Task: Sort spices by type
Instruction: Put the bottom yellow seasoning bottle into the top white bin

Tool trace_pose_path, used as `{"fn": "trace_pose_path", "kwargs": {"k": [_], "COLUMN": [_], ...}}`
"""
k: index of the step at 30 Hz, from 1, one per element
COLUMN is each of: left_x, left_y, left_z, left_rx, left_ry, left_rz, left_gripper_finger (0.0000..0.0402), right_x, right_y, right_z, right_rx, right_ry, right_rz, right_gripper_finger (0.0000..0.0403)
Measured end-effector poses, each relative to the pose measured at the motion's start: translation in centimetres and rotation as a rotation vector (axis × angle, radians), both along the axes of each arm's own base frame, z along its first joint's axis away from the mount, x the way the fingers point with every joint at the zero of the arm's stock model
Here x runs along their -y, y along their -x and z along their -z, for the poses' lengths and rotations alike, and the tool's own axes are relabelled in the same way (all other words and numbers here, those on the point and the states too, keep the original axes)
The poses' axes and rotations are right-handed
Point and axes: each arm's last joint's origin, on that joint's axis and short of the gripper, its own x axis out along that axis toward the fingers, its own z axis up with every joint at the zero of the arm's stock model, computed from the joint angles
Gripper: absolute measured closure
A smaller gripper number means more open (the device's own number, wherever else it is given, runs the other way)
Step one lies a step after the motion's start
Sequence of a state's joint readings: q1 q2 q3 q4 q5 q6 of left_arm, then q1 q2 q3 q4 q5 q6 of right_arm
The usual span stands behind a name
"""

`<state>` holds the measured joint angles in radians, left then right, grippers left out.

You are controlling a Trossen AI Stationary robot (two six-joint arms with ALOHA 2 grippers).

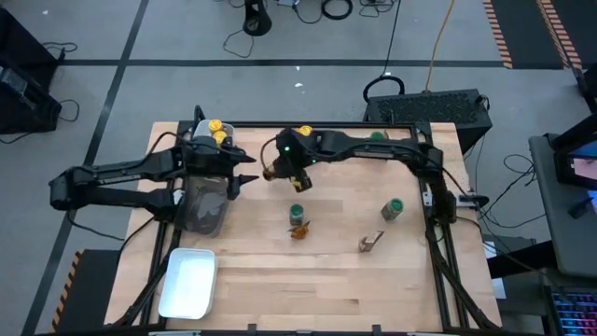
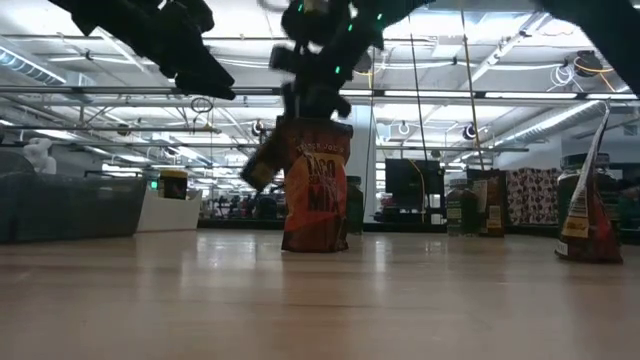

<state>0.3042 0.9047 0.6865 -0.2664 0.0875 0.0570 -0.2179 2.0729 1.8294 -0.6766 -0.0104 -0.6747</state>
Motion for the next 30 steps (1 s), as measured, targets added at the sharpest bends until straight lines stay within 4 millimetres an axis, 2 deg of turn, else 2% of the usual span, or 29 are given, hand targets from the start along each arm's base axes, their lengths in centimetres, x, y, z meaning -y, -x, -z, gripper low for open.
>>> {"fn": "trace_pose_path", "kwargs": {"k": [5,7,30], "left_x": [-0.1,-0.1,-0.2], "left_y": [-0.2,-0.2,-0.3], "left_z": [0.0,0.0,-0.3], "left_rx": [0.000,0.009,0.035], "left_ry": [-0.013,-0.016,-0.024], "left_rz": [-0.023,-0.023,-0.022], "left_gripper_finger": [0.0134,0.0134,0.0134], "right_x": [0.6,0.6,0.1], "right_y": [-0.3,-0.1,1.9], "right_z": [2.7,3.1,3.4], "right_rx": [-0.100,-0.132,-0.325], "right_ry": [-0.031,-0.040,-0.135], "right_rz": [0.029,0.038,0.149], "right_gripper_finger": [0.0186,0.0184,0.0182]}}
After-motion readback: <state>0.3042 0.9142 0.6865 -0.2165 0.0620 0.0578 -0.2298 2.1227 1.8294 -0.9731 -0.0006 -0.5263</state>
